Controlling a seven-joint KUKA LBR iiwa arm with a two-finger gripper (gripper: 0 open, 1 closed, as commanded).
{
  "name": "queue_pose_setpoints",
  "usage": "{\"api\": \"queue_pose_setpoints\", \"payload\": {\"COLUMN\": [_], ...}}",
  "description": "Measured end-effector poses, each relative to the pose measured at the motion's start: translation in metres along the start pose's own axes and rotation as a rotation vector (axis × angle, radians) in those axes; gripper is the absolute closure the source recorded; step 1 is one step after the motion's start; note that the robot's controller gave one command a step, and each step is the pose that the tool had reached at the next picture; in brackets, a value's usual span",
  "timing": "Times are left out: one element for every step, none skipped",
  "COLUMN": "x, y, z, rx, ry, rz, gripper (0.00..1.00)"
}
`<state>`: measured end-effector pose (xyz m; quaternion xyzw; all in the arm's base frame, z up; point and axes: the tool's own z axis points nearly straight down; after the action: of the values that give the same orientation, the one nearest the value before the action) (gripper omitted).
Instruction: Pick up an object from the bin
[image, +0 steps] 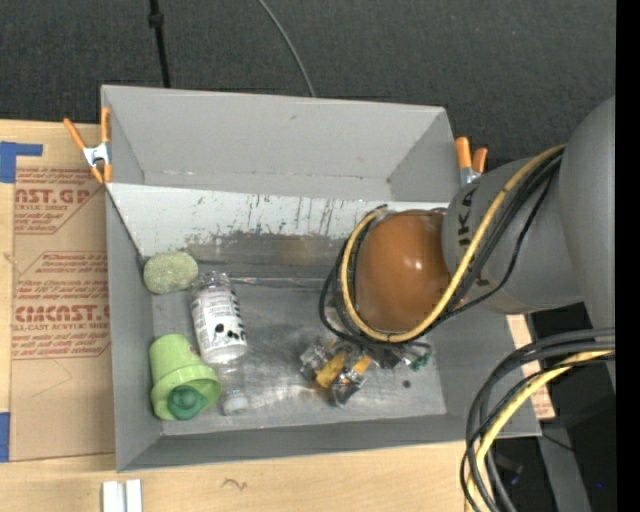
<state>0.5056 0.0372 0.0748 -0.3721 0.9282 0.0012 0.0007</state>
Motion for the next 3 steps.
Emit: {"api": "queue_pose_setpoints", "payload": {"x": [-0.027, -0.049, -0.034], "y": [-0.008, -0.024, -0.003], "z": [-0.002, 0.001, 0.001], "rx": [0.001, -0.004, 0.01], "ry": [0.003, 0.007, -0.01], "rz": [0.039, 0.07, 0.102], "gripper": [1.0, 1.0, 1.0]}}
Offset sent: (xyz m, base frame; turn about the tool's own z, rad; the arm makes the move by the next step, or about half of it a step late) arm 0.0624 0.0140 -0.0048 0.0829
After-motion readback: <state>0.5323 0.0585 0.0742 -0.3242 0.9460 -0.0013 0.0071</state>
